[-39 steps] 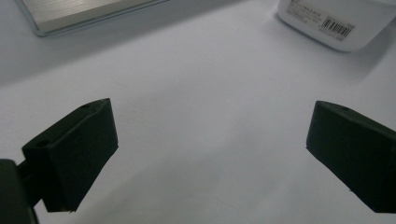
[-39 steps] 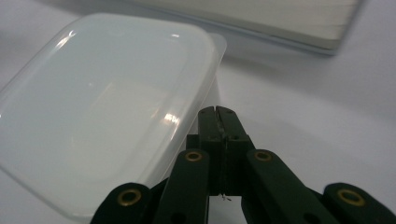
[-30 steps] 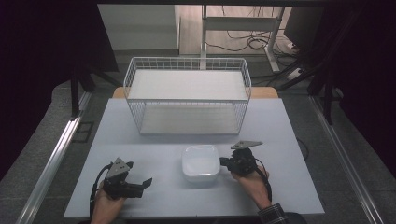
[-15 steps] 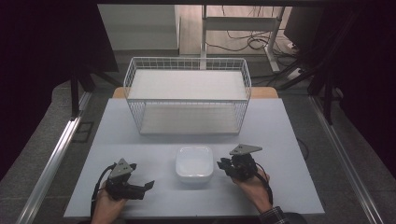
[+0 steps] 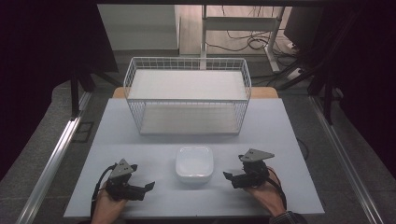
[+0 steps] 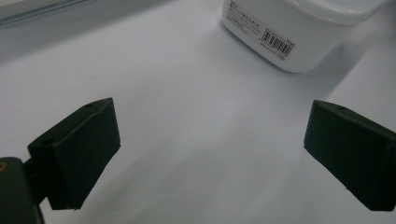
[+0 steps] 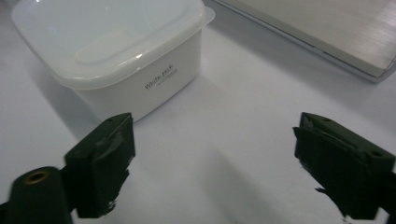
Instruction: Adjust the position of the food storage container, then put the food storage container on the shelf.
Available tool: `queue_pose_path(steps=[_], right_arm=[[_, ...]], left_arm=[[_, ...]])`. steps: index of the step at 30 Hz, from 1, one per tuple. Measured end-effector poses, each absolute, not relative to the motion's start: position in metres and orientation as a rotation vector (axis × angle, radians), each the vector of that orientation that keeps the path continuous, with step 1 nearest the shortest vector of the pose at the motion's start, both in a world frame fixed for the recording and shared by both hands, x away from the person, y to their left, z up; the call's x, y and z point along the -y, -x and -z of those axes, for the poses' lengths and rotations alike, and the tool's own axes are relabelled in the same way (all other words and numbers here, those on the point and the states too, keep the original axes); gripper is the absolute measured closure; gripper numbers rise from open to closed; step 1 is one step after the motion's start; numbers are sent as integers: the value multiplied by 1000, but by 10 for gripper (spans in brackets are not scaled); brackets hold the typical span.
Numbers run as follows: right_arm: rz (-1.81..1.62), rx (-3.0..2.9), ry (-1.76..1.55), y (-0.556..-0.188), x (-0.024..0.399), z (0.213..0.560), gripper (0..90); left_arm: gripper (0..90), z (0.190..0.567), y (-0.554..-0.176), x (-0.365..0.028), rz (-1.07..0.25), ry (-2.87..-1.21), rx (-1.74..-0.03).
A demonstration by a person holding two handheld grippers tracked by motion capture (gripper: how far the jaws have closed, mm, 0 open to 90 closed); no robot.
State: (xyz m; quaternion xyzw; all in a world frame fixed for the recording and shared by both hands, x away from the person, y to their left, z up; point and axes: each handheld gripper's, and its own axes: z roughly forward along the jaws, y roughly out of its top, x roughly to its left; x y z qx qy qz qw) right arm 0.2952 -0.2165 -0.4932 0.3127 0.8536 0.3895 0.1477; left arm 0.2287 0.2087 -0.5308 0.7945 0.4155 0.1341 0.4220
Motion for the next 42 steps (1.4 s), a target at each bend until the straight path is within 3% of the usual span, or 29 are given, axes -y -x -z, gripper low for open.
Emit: queue_pose_path(steps=[6,19,42], right_arm=[[-1114,-2471,-900,-297,215,497,47],[-1178,-2465,-911,-300,207,495,28],[-1221,-2474,-941,-323,162,478,8]], left_arm=[[27,531,-229,-208,-326,-1962,-1002],[37,525,-243,-203,-241,-1931,-992],[16,498,-307,-138,-147,-2020,-873]])
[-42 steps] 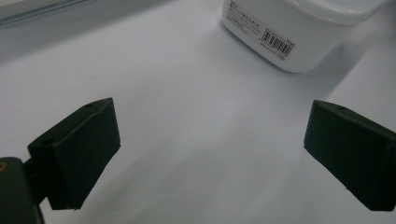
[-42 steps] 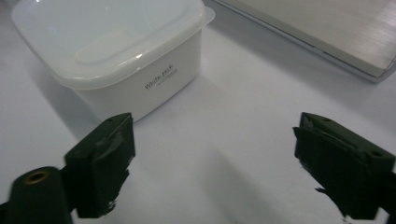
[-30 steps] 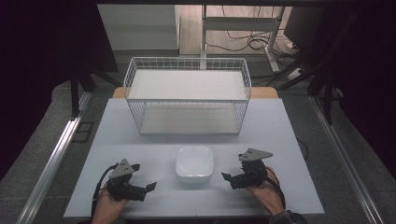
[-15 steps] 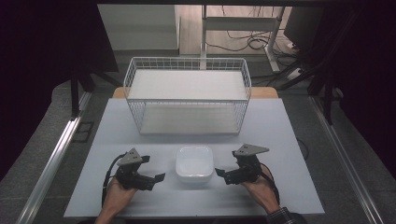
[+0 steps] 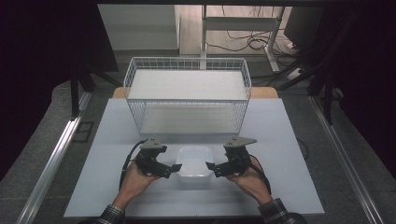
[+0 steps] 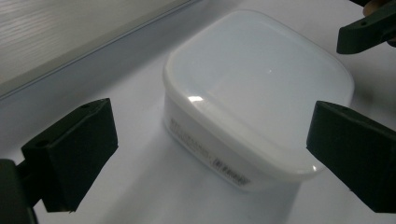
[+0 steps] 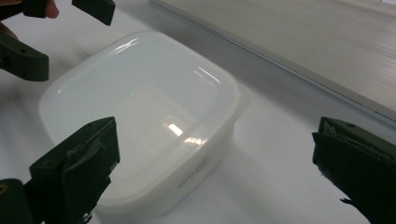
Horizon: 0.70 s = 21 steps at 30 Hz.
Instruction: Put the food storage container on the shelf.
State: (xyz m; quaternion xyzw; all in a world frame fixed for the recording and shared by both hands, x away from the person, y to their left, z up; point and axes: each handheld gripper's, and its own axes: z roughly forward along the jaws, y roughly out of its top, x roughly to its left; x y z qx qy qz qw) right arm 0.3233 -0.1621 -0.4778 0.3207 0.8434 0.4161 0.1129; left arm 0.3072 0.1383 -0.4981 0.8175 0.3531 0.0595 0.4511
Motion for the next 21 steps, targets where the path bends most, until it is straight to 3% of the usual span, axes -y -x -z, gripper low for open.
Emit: queue_pose_path(steps=[10,17,19,21], right_arm=[[-1141,-2537,-975,-337,139,479,41],[-1181,-2558,-1029,-336,144,486,93],[-1199,-2570,-1072,-336,146,487,119],[-1232,-2603,-1141,-336,149,489,167]], left_arm=[[25,505,-319,-125,-136,-2051,-890],[40,517,-322,-131,3,-1975,-898],[68,519,-322,-133,59,-1955,-891],[169,521,-319,-134,123,-1936,-870]])
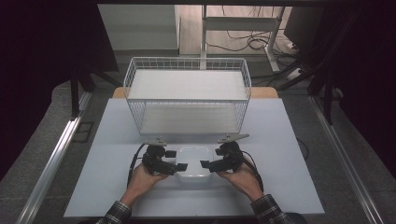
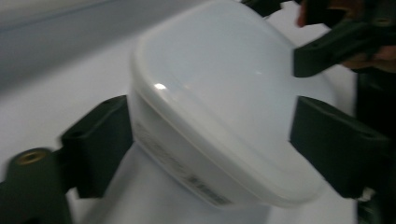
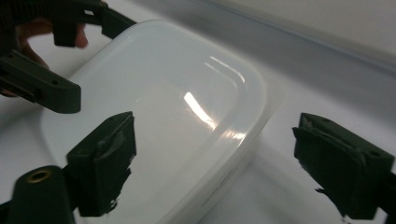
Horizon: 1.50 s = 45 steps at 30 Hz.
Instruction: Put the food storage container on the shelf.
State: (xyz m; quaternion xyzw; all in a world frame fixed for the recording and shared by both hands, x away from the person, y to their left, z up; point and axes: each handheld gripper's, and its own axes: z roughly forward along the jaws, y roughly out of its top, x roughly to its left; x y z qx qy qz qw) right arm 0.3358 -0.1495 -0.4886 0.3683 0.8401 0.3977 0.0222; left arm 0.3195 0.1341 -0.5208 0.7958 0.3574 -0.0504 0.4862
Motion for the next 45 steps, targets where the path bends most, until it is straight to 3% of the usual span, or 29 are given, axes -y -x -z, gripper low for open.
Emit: queue_pose_path(steps=[3,5,8,9,14,20,26,36,45], right_arm=[[-1265,-2638,-1166,-334,152,489,205],[-1281,-2668,-1223,-330,157,490,230],[-1267,-2661,-1255,-326,161,487,271],[-1258,-2651,-1287,-322,165,484,353],[-1312,-2670,-1375,-315,173,483,473],[-1277,-2621,-1357,-305,172,474,622],[-1338,-2550,-1344,-306,176,470,776],[-1317,-2470,-1271,-303,170,472,779],[-1367,-2418,-1172,-304,169,451,779]], left_arm=[[208,520,-314,-135,152,-1930,-864],[326,518,-310,-137,165,-1926,-859],[406,514,-303,-139,149,-1927,-867],[491,512,-300,-141,138,-1929,-868],[572,506,-286,-146,128,-1947,-884],[608,502,-279,-144,105,-1924,-951],[775,500,-278,-148,50,-1883,-984],[803,496,-276,-145,-40,-1882,-993],[803,472,-276,-147,-120,-1856,-966]])
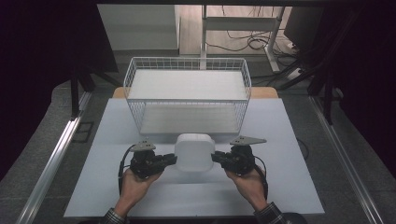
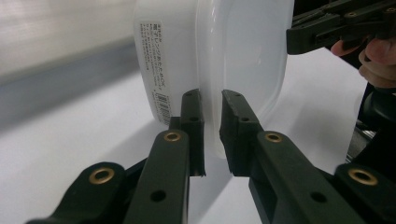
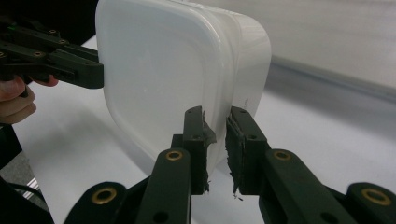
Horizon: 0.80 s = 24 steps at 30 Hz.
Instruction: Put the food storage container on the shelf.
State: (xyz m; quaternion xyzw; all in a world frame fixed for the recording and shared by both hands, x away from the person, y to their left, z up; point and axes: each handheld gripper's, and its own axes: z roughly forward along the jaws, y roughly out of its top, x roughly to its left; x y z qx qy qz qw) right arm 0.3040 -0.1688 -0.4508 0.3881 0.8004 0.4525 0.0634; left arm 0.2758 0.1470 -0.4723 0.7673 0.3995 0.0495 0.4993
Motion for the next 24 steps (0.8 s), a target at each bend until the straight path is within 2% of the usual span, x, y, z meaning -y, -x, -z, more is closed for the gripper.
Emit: queue_pose_path(steps=[24], right_arm=[[-1474,-2319,-1044,-332,156,382,779]], left_arm=[[804,401,-301,-162,-231,-1800,-924]])
